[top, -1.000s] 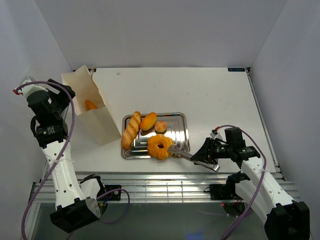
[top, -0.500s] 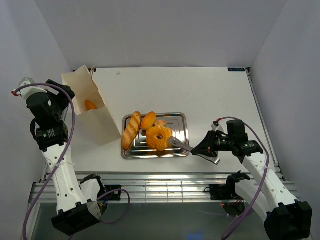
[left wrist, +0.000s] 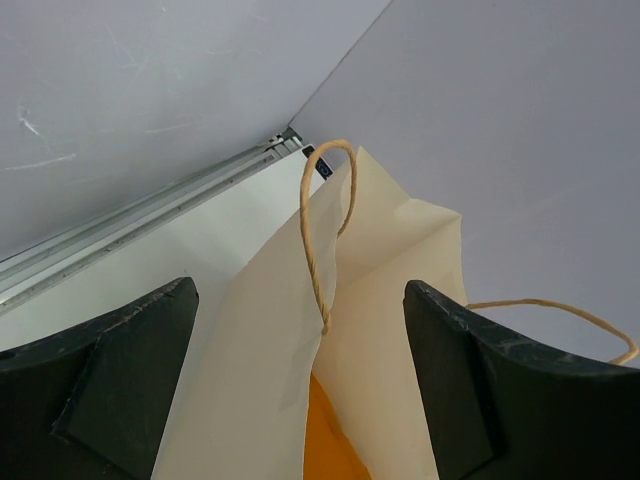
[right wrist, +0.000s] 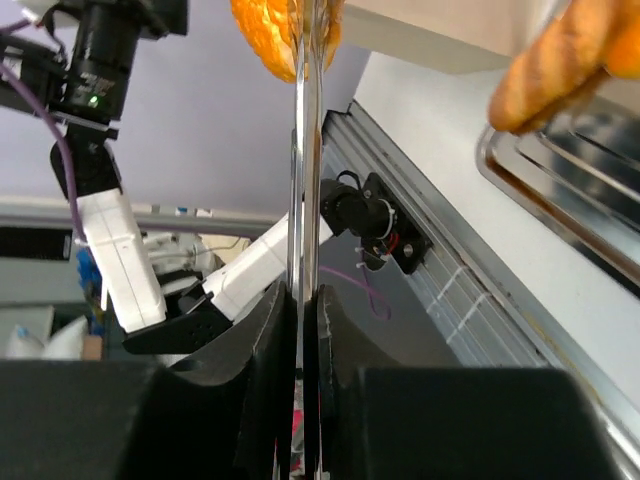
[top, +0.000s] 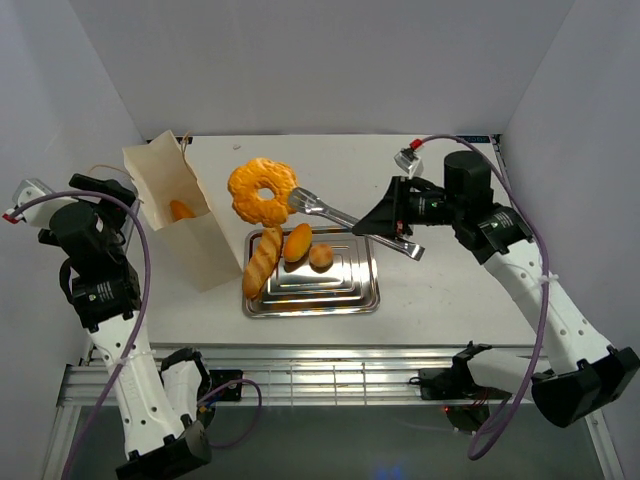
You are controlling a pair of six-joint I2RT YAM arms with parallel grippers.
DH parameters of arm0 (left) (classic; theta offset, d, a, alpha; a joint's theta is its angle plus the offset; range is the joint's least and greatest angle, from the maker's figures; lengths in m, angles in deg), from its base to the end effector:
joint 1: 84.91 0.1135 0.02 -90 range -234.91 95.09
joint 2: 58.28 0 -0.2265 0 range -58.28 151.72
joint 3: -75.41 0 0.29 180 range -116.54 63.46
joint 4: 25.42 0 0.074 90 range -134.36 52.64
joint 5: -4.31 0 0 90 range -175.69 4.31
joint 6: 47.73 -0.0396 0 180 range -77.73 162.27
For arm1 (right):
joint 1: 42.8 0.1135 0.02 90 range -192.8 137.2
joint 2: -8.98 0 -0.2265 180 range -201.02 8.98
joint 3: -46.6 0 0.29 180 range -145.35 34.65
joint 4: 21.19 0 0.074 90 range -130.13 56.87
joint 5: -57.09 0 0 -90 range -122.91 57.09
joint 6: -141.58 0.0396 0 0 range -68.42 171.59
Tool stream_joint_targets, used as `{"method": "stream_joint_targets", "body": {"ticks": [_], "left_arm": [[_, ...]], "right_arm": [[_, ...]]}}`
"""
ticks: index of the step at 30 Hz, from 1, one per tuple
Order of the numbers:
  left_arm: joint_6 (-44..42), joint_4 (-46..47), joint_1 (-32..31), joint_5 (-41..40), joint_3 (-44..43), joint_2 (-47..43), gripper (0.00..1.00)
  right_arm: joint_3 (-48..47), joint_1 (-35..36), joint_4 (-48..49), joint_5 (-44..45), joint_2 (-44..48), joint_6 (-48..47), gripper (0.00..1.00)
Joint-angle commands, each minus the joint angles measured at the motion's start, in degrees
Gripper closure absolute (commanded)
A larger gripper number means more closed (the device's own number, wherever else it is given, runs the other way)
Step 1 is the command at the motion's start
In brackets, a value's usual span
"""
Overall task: Place the fake bread into the paper bag
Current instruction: Pick up the fake bread from the plate.
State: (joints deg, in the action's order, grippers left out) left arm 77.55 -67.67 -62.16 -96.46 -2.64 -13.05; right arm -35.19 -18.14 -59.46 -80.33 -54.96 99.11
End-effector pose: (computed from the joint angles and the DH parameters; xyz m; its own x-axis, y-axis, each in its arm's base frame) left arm 0.1959 0.0902 0.4130 0.1943 -0.5338 -0.8230 -0.5362 0.6448 -0.5448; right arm 0.2523 0.1479 0.3707 -0.8849 0.1429 -0.4433 -0.3802 0.3282 0.8647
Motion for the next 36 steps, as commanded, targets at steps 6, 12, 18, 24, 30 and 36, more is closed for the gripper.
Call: {"method": "stream_joint_targets", "body": {"ticks": [6, 12, 18, 24, 30, 36], "left_arm": [[1.02, -2.48, 0.02, -6.55, -5.43, 0.38, 0.05], [2.5, -4.15, 0.02, -8.74, -8.51, 0.21, 0.05], [4.09, -5.47, 0.02, -11.91, -11.41, -1.11, 0.05], [3.91, -5.47, 0.02, -11.39, -12.12, -0.41, 0.05], [3.47, -3.98, 0.02, -8.75, -10.63, 0.29, 0.05], [0.67, -0.46, 0.02, -5.68, -5.89, 0.99, 0.05]], "right_arm": [[-24.27, 15.32, 7.78, 1.36, -15.5, 1.69, 0.92], [-29.65, 18.75, 12.87, -0.92, -22.28, 4.94, 0.92], [-30.53, 19.54, 12.96, 0.48, -27.37, 3.89, 0.92], [-35.17, 21.21, 15.51, 0.22, -33.51, 5.91, 0.92], [-43.97, 23.94, 14.64, 3.02, -40.72, 6.09, 0.92], [-52.56, 24.03, 5.61, 10.22, -45.03, 0.65, 0.92]]}}
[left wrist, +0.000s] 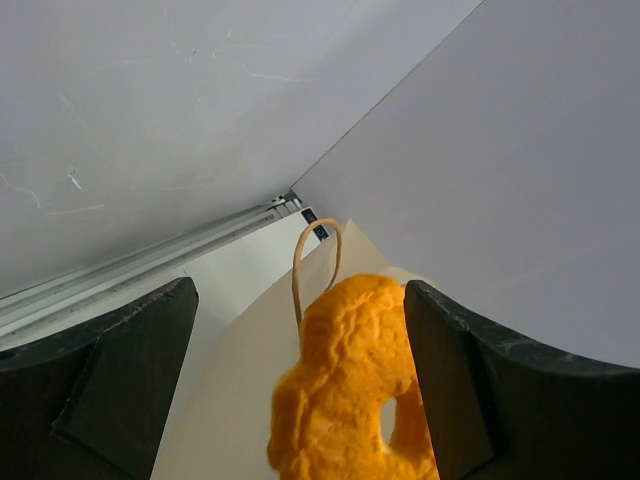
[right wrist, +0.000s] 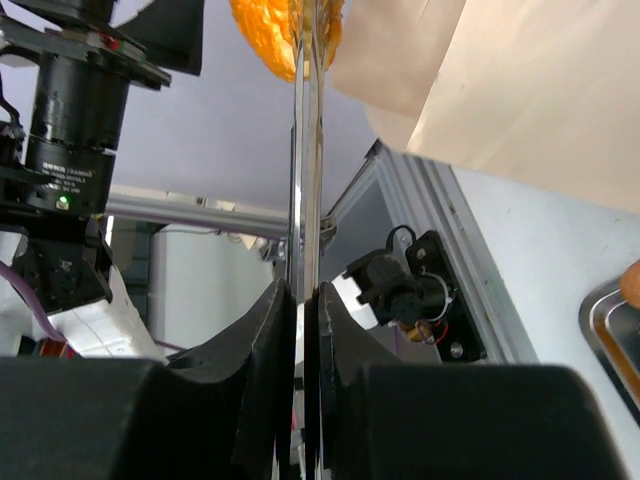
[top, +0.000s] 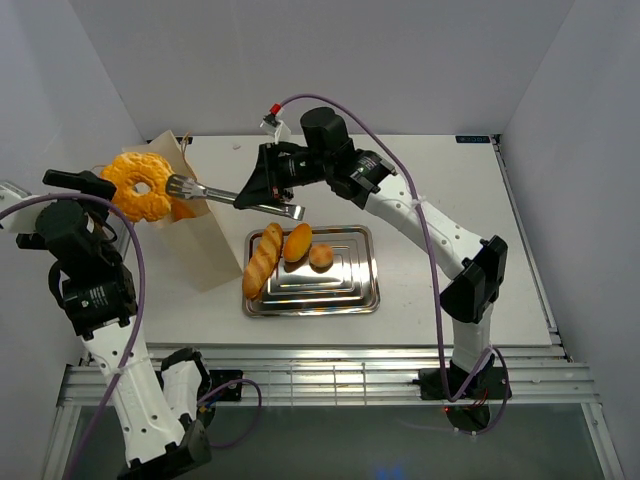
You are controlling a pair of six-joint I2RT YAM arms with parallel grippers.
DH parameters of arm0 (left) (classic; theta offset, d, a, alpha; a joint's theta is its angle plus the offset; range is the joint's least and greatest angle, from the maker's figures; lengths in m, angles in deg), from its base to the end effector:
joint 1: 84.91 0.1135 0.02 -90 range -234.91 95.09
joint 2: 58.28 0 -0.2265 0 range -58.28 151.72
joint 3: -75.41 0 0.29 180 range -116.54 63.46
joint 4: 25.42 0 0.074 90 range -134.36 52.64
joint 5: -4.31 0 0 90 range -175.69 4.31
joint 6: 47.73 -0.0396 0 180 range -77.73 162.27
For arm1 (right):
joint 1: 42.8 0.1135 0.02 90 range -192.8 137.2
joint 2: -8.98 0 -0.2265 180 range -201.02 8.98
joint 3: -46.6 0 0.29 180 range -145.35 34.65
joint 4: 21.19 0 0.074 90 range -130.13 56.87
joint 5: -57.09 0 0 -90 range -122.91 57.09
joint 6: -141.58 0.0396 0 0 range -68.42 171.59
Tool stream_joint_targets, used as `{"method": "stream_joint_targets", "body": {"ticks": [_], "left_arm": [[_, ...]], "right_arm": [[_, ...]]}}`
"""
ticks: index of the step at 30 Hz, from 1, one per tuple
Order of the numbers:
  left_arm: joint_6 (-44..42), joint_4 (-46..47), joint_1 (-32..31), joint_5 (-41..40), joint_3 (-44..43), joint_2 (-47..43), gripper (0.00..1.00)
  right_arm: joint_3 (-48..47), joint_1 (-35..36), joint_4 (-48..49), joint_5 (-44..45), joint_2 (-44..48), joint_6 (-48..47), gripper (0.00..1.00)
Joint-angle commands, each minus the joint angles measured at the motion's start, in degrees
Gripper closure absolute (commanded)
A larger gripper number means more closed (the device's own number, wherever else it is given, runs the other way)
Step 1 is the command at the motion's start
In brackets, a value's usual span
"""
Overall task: Place the fake bread into the paper bag
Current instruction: Pick up the fake bread from the plate.
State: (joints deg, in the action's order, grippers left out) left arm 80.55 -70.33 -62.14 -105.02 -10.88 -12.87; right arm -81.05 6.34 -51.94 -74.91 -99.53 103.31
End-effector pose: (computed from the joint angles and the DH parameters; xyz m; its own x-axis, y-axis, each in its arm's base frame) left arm 0.1714 0.0861 0.4568 0.3640 -0.4812 -0.7975 -0.5658 0.5658 -0.5997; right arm 0.2856 0.3707 0.4026 -0.8595 -0.1018 -0.5010 -0.5103 0.1136 0.8524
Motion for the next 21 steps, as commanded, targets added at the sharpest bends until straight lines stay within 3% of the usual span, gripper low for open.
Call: {"method": "stream_joint_targets", "body": {"ticks": [1, 6, 15, 21], "left_arm": [[-2.6, 3.34, 0.0, 3.68, 2.89, 1.0, 0.05], [-1.2, 3.53, 0.0, 5.97, 2.98, 3.9, 0.05], [0.21, 7.13, 0.0, 9.22, 4.56, 7.15, 0.07], [0.13, 10.12, 0.0, 10.89, 8.07, 7.85, 0.17]], "right_arm": [[-8.12, -0.45, -3.5, 6.21, -1.0, -5.65, 0.92], [-12.53, -0.54, -8.34, 11.05, -3.72, -9.09, 0.92], [-11.74, -0.63, -13.36, 18.17, -2.5, -14.45, 0.92], [-11.66, -0.63, -14.85, 19.5, -1.88, -15.69, 0.92]]}}
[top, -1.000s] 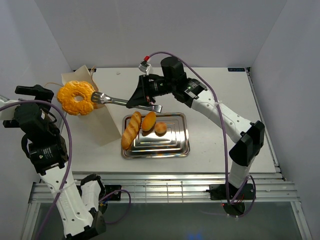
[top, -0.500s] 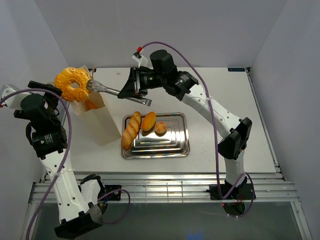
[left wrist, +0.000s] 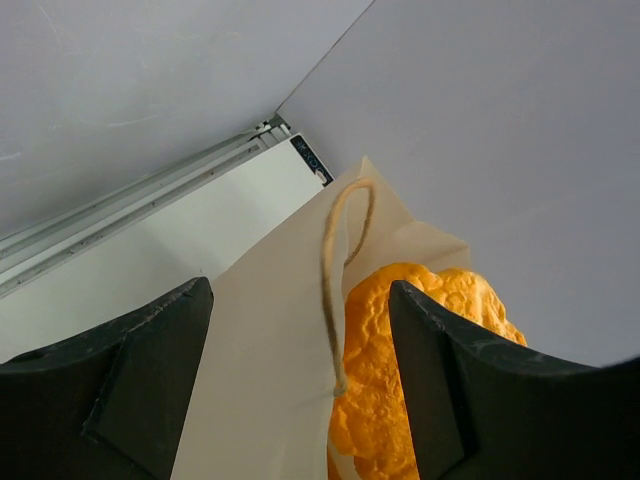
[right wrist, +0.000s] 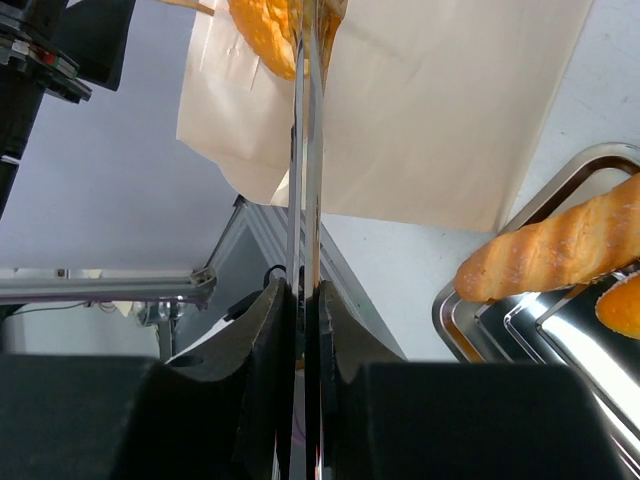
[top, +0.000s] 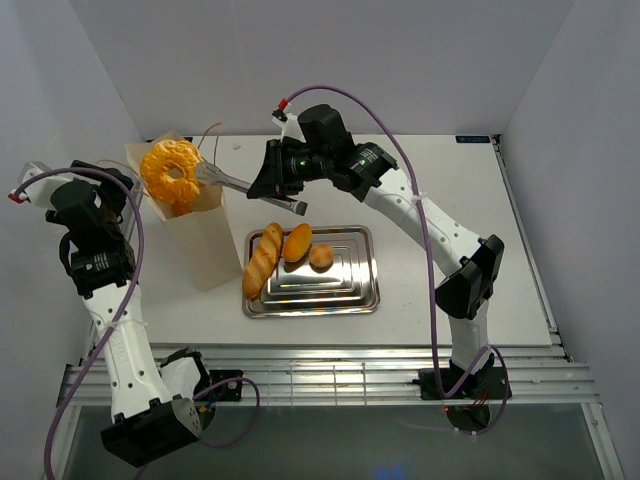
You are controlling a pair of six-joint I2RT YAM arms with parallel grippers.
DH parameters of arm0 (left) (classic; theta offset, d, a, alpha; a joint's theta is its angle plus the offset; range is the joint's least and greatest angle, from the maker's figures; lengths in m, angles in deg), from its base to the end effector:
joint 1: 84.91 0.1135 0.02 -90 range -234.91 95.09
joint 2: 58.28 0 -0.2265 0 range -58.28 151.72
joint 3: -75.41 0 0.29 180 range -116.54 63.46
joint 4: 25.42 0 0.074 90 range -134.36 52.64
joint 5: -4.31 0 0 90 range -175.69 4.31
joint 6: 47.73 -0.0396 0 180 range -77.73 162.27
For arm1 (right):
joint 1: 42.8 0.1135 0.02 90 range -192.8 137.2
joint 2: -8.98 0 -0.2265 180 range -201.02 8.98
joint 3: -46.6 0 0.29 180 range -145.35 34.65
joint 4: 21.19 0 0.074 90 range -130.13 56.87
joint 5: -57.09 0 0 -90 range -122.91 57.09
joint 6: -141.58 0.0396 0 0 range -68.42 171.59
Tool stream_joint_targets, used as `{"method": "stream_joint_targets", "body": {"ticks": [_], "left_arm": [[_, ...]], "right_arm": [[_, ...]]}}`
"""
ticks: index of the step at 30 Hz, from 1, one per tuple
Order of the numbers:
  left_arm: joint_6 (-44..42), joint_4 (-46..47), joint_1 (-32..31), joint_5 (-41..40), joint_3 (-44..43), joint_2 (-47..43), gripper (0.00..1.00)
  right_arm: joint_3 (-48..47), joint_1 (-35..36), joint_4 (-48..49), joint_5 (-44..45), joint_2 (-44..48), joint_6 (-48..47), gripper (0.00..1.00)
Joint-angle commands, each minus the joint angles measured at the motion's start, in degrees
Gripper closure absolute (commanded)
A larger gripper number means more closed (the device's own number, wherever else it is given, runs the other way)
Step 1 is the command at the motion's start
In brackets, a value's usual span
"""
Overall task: Place the fake bread into the paper bag
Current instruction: Pick up the fake bread from the plate, then place the fake bread in the paper bag.
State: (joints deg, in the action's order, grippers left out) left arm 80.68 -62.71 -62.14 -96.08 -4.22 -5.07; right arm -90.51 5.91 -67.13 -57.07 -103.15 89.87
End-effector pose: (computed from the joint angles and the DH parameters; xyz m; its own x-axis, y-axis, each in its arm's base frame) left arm 0.2324 0.1053 0.4026 0.2017 -0.5781 -0.7907 -0.5343 0.6116 -0.5835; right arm 0.2986 0.3646 0.4064 -0.7663 -0.0158 -0.6422 -0.5898 0.4137 0.6936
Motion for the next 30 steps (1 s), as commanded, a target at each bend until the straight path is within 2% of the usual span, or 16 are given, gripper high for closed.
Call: {"method": "stream_joint_targets", "body": {"ticks": [1, 2, 3, 5, 6, 9, 10, 11, 13, 17, 26, 30], "left_arm": [[-0.09, 3.36, 0.0, 2.13, 1.85, 0.14, 0.19], [-0.09, 3.63, 0.0, 2.65, 2.2, 0.31, 0.22], [-0.09, 3.63, 0.0, 2.92, 2.55, 0.49, 0.3], [-0.09, 3.98, 0.0, 3.71, 2.81, 1.02, 0.4], [-0.09, 4.25, 0.0, 4.41, 3.34, 1.02, 0.51], [-0.27, 4.6, 0.0, 5.38, 3.61, 0.84, 0.69], [-0.44, 4.69, 0.0, 5.47, 3.87, 0.76, 0.79], [-0.44, 4.69, 0.09, 5.56, 3.87, 0.58, 0.82], [-0.53, 4.69, 0.0, 5.82, 4.05, 0.23, 0.86], [-0.79, 4.69, 0.0, 6.26, 4.05, -0.21, 0.88], [-1.23, 4.16, 0.0, 6.52, 4.13, -1.36, 0.89], [-1.06, 4.16, 0.0, 7.14, 3.87, -1.36, 0.9]], "right_arm": [[-1.93, -0.19, 0.34, 1.58, 1.92, -2.33, 0.92], [-1.49, -0.19, 0.42, 1.66, 2.1, -2.34, 0.92], [-0.53, -0.19, 0.51, 1.58, 2.62, -2.34, 0.92], [0.79, -0.19, 1.83, 1.4, 3.24, -2.25, 0.92], [1.67, -0.28, 2.18, 0.7, 3.68, -2.07, 0.92], [2.38, -0.81, 3.93, -2.98, 3.68, -0.5, 0.91], [2.73, -0.89, 4.37, -4.04, 3.59, 0.03, 0.9], [2.91, -0.9, 5.42, -4.92, 3.59, 0.91, 0.87], [3.69, -1.07, 7.09, -7.73, 3.68, 2.31, 0.8], [7.2, -1.25, 11.66, -10.72, 4.99, 5.3, 0.74], [10.2, -1.51, 14.22, -12.05, 6.93, 7.33, 0.61], [10.47, -1.6, 14.31, -11.7, 7.72, 7.24, 0.59]]}}
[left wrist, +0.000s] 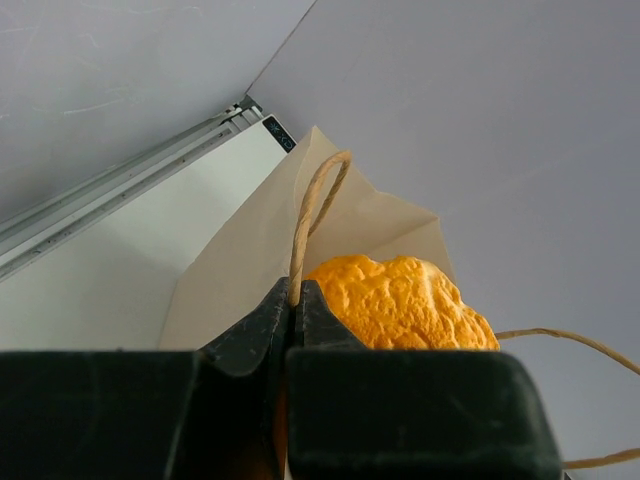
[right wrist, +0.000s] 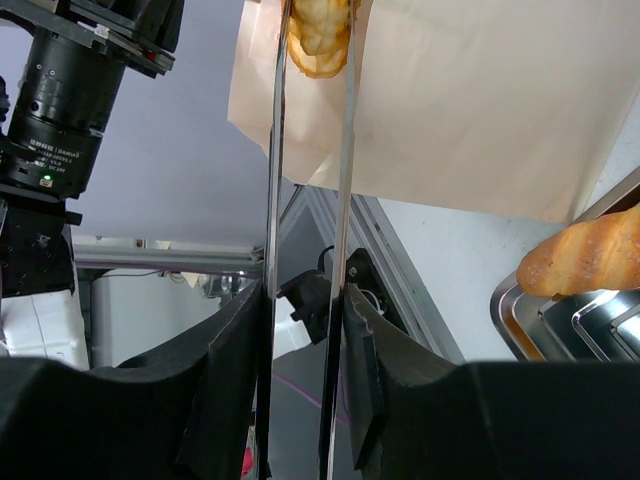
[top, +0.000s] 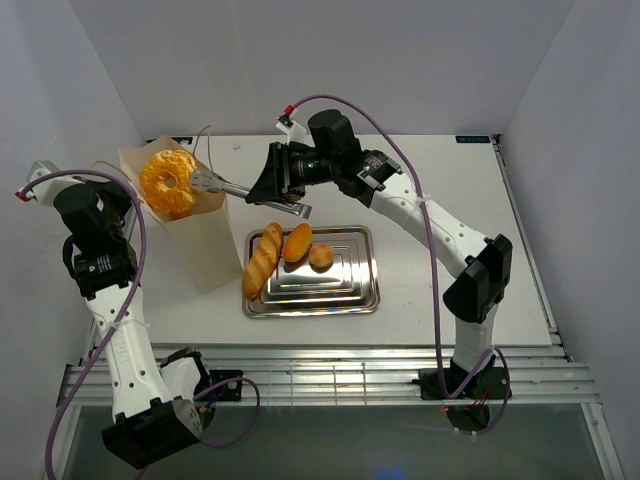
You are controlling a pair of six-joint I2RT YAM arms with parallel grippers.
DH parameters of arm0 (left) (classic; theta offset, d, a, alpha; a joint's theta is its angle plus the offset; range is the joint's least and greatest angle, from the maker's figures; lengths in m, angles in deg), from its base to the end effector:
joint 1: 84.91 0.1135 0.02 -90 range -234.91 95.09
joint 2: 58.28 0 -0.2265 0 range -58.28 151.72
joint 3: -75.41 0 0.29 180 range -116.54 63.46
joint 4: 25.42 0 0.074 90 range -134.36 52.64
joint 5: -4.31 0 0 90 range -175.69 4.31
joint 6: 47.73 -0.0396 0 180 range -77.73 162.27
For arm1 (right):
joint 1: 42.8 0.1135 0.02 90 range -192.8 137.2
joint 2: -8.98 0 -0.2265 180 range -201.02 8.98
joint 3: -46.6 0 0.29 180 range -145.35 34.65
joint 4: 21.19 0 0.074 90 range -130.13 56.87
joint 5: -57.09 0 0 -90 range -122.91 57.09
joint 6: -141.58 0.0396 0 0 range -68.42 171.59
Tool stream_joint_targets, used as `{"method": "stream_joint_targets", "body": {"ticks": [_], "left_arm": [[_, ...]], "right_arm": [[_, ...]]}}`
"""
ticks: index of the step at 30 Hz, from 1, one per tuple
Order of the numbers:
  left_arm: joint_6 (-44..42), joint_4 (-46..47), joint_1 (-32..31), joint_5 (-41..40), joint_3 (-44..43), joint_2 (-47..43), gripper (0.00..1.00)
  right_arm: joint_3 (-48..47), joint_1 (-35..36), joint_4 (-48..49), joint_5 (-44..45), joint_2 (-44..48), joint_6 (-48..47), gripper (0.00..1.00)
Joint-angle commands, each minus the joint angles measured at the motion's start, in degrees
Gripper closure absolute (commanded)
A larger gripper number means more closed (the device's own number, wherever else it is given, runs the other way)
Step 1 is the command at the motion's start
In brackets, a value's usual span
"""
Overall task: Place the fake bread into the paper bag
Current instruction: Place the fake bread in the paper bag.
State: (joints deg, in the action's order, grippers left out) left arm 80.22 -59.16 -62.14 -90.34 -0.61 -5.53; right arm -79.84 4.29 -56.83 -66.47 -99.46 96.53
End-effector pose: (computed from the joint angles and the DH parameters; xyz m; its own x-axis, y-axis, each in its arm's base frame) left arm 0.2393 0.1039 0.3877 0.1503 -0.6017 -0.7845 -0.4652 0.6571 -0.5931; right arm 0.3036 0.3587 0.3856 -0.8306 -0.0288 -0.5561 -0.5400 0.2853 0.7918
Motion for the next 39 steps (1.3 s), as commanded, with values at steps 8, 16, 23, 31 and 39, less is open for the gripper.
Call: {"method": "stream_joint_targets", "body": {"ticks": [8, 16, 23, 31, 39], "left_arm": [[-0.78, 0.45, 0.0, 1.3, 0.62, -0.9, 0.99], [-0.6, 0.44, 0.0, 1.22, 0.79, -1.34, 1.0], [-0.43, 0.45, 0.0, 1.39, 1.14, -1.6, 1.0], [-0.6, 0.18, 0.0, 1.3, 1.23, -2.21, 1.0], [-0.78, -0.26, 0.0, 1.83, 0.53, -2.83, 1.0]], "right_arm": [[0.24, -0.16, 4.02, -1.95, 5.17, 0.49, 0.59], [1.2, -0.25, 3.67, -2.03, 6.05, 0.4, 0.58], [1.99, -0.33, 3.84, -2.56, 7.28, 0.49, 0.59], [10.69, -1.56, 8.14, -8.96, 15.61, 3.04, 0.6], [28.34, -8.94, 10.52, -13.28, 32.05, 4.88, 0.6]]}}
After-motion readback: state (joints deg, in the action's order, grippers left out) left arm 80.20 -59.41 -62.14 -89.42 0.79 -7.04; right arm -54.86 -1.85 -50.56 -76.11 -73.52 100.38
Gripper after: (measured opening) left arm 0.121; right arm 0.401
